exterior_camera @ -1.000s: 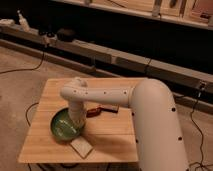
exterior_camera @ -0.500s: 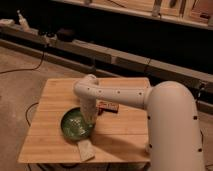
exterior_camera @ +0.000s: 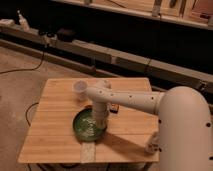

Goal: Push the ceramic bowl across the table

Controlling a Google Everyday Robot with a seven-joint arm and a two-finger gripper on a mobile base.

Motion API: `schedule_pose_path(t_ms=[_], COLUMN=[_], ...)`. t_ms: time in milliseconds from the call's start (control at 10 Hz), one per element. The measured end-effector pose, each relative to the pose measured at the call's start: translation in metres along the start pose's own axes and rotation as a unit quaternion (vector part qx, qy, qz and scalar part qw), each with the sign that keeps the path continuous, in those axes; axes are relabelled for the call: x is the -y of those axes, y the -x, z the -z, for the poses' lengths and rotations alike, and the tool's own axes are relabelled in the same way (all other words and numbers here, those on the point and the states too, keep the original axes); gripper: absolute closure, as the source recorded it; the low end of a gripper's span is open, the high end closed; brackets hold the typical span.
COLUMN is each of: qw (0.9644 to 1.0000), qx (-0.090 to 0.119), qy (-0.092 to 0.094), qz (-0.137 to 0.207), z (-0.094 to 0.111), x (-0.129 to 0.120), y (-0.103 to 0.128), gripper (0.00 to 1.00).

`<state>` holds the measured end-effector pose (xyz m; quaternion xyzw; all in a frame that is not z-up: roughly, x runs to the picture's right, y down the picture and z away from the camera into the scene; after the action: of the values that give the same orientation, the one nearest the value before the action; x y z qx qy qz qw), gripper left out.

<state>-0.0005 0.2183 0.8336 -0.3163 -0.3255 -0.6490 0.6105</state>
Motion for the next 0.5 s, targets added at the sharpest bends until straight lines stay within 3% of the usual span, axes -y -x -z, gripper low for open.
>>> schedule_pose_path(t_ms=[500], qw=[0.9985], qx=[0.012], qy=[0.015], qz=[-0.051], z=[-0.002], x=[-0.044], y=[0.01], gripper=[1.0])
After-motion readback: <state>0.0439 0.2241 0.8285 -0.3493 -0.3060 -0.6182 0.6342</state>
